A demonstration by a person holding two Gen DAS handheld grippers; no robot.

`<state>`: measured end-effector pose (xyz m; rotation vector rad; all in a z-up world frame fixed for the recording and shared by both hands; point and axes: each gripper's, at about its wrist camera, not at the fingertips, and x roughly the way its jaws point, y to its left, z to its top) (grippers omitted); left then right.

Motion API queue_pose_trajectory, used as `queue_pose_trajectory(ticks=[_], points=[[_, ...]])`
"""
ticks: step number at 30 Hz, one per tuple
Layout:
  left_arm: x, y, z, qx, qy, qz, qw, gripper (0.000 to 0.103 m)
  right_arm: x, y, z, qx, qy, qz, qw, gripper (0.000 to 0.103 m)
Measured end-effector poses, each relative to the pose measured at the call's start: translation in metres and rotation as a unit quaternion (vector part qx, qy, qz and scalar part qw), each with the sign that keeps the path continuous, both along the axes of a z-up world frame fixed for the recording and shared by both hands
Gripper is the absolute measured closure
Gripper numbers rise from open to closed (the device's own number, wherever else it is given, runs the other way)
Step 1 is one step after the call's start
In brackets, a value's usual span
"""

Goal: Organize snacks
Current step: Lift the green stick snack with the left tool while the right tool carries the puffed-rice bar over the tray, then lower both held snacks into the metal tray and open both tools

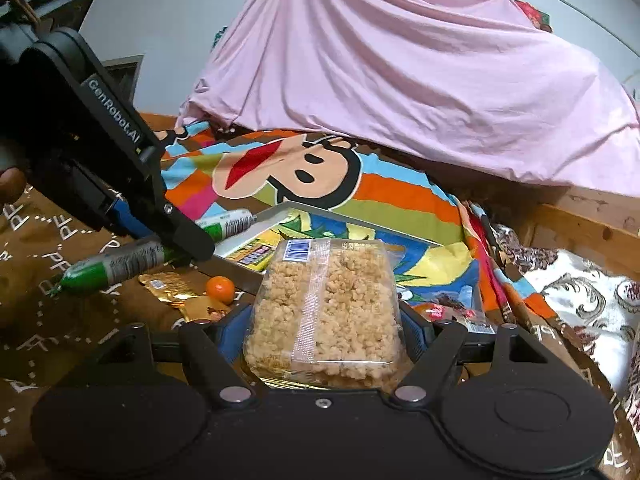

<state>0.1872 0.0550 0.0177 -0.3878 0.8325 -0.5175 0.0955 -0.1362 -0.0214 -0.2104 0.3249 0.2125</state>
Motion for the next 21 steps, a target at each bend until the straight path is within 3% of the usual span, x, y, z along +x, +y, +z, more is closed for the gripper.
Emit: queue_pose_trajectory(ticks=[5, 11, 16, 21], points=[[0.024, -0.004, -0.001, -0.004, -0.001, -0.002, 1.0, 0.084, 0.009, -0.01, -0.004, 0.019, 0.004, -0.013, 1.0, 0.027], [0.066, -0.017, -0.001, 0.003, -0.028, -0.012, 0.9995, 0.084, 0.023, -0.022, -0.001, 0.028, -0.006, -0.032, 0.999, 0.027], [0.102, -0.028, -0.003, 0.007, -0.073, 0.017, 0.9971, 0.084, 0.039, -0.035, 0.008, 0.029, 0.001, -0.054, 0.998, 0.027], [0.129, -0.031, -0.017, 0.011, -0.08, 0.055, 0.9952, 0.084, 0.066, -0.045, 0.017, 0.011, 0.012, -0.064, 0.998, 0.027]])
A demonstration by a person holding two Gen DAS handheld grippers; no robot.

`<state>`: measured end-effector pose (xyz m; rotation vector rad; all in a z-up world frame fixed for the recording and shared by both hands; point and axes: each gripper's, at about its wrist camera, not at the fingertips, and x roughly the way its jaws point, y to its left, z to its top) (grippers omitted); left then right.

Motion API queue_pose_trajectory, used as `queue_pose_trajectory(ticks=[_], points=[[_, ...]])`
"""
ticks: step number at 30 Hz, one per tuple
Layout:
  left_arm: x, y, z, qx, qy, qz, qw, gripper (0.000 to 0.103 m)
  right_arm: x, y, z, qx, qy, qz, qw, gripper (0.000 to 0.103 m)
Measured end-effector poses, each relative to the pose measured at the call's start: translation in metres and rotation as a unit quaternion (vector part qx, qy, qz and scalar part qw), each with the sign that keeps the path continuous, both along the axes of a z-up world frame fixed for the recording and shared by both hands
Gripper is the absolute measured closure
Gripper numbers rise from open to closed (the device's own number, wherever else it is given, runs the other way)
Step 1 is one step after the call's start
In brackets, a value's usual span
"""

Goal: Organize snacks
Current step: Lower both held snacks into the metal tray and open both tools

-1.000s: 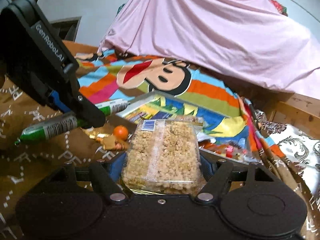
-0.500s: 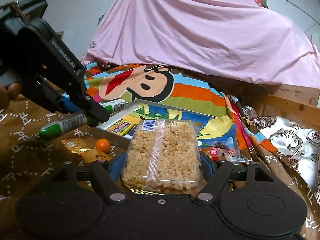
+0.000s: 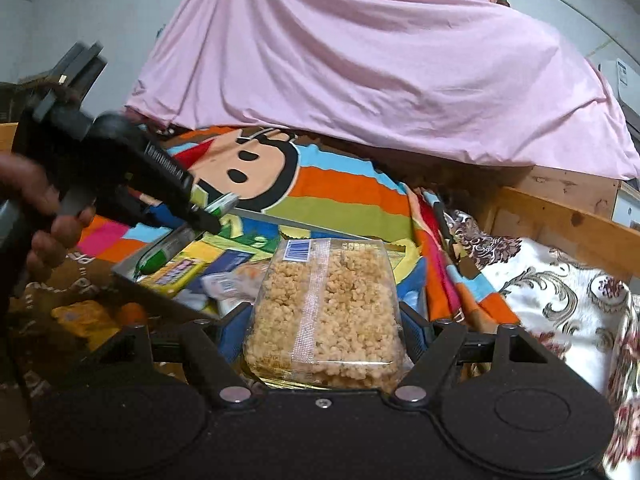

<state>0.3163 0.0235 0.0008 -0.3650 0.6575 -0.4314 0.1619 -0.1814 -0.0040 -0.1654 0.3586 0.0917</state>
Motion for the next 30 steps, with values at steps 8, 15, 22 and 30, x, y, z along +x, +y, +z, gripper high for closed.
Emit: queue_pose_trajectory(ticks=[8, 15, 22, 30], points=[[0.031, -0.014, -0.019, 0.027, -0.009, 0.011, 0.9995, 0.084, 0.069, -0.007, 0.001, -0.005, 0.043, -0.006, 0.999, 0.027], [0.042, -0.022, -0.033, 0.045, -0.011, 0.01, 0.9989, 0.084, 0.113, -0.006, -0.012, 0.019, 0.108, -0.011, 0.994, 0.026], [0.046, -0.018, -0.042, 0.06, -0.008, 0.015, 0.9981, 0.084, 0.124, -0.002, -0.022, 0.001, 0.118, -0.015, 0.993, 0.026], [0.043, -0.018, -0.044, 0.069, -0.005, 0.019, 0.9974, 0.059, 0.127, 0.003, -0.022, -0.029, 0.108, -0.011, 0.994, 0.016]])
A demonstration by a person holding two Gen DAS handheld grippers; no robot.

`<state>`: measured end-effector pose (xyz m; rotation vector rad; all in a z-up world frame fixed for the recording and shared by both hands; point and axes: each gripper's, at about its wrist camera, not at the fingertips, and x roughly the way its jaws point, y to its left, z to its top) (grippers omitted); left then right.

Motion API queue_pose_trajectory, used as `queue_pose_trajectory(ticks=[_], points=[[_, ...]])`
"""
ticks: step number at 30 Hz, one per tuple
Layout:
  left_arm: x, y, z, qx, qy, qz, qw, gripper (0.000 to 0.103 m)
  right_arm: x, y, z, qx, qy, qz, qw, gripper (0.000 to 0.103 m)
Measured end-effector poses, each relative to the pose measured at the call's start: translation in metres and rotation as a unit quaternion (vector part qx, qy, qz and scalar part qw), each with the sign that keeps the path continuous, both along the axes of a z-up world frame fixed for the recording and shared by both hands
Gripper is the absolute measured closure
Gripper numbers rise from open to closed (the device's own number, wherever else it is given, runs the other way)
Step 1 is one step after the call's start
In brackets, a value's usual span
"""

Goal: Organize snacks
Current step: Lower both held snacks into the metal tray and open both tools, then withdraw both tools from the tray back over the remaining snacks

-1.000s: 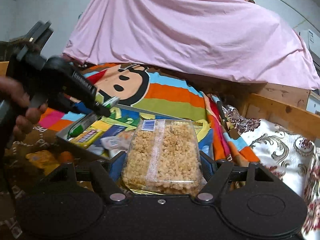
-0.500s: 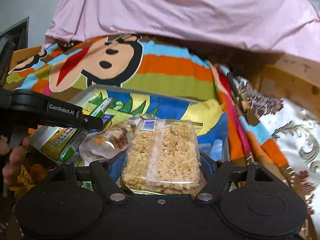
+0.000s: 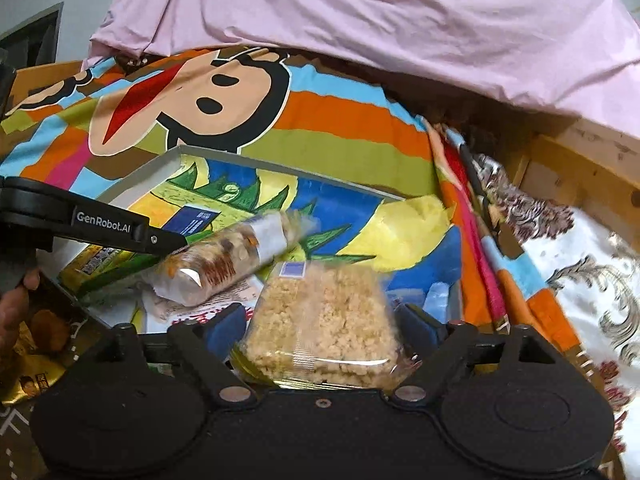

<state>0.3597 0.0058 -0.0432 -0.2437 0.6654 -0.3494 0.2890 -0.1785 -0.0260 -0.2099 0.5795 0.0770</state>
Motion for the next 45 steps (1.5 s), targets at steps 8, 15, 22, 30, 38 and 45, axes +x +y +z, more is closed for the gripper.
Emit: queue_pose_trajectory(ticks=[8, 15, 22, 30, 38, 45], points=[[-0.019, 0.004, 0.018, 0.02, -0.03, 0.024, 0.9991, 0.018, -0.02, -0.01, 0.017, 0.014, -0.033, -0.02, 0.999, 0.003], [-0.049, 0.005, 0.035, 0.044, -0.066, 0.052, 0.9955, 0.001, -0.051, -0.025, 0.039, 0.052, -0.088, -0.058, 0.993, 0.001], [-0.085, -0.012, 0.043, 0.082, -0.086, 0.038, 0.9922, 0.001, -0.086, -0.038, 0.06, 0.066, -0.137, -0.07, 0.986, 0.001], [-0.125, -0.029, 0.049, 0.106, -0.09, 0.011, 0.9902, 0.001, -0.121, -0.05, 0.07, 0.071, -0.15, -0.077, 0.983, 0.001], [-0.161, -0.031, 0.049, 0.114, -0.076, 0.027, 0.9901, 0.001, -0.159, -0.062, 0.068, 0.073, -0.144, -0.082, 0.983, 0.001], [-0.197, -0.024, 0.055, 0.104, -0.093, 0.06, 0.9884, 0.001, -0.19, -0.057, 0.064, 0.076, -0.14, -0.069, 0.985, 0.001]])
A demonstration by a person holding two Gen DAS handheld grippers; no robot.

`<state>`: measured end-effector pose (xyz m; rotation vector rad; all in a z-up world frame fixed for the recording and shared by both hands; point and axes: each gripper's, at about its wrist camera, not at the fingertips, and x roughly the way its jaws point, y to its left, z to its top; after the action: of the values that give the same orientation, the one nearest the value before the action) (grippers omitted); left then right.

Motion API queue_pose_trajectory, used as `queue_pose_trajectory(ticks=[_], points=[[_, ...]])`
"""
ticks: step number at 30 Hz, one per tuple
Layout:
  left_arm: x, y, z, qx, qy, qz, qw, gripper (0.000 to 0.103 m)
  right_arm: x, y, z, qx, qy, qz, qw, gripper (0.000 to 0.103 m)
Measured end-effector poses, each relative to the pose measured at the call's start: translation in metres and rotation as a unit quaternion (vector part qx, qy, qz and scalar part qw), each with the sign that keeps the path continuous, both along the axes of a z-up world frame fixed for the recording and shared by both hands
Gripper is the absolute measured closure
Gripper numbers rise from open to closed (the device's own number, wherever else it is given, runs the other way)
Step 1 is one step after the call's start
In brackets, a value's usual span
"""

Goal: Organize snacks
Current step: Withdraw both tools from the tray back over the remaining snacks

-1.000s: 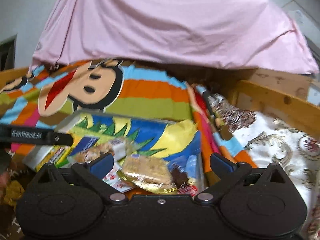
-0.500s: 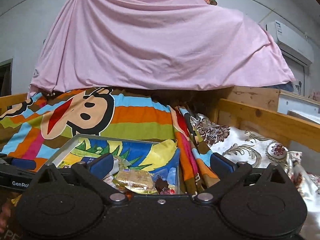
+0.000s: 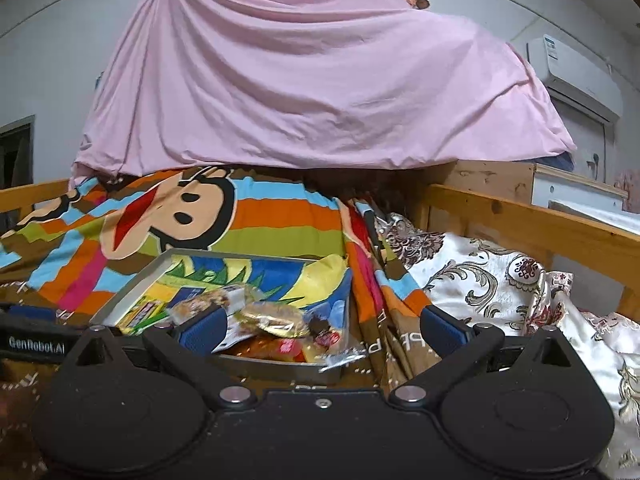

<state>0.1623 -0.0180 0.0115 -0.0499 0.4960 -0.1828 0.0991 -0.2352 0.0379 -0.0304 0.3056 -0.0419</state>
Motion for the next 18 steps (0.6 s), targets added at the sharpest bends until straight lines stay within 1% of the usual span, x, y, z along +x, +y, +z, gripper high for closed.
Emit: queue_pose_trajectory(ticks=[5, 8, 12, 18], points=[[-0.024, 0.005, 0.004, 0.006, -0.008, 0.01, 0.9999, 0.001, -0.02, 0.009, -0.005, -0.004, 0.002, 0.024, 1.0, 0.001], [-0.039, 0.011, 0.005, 0.013, -0.005, 0.021, 0.9997, 0.001, -0.029, 0.015, -0.009, 0.001, 0.01, 0.037, 0.999, 0.001], [-0.059, 0.022, 0.002, 0.026, 0.012, 0.034, 0.999, 0.001, -0.041, 0.022, -0.019, 0.014, 0.038, 0.059, 0.997, 0.001], [-0.084, 0.039, -0.009, 0.042, 0.027, 0.053, 0.9974, 0.001, -0.053, 0.046, -0.029, 0.011, 0.074, 0.094, 0.993, 0.001]])
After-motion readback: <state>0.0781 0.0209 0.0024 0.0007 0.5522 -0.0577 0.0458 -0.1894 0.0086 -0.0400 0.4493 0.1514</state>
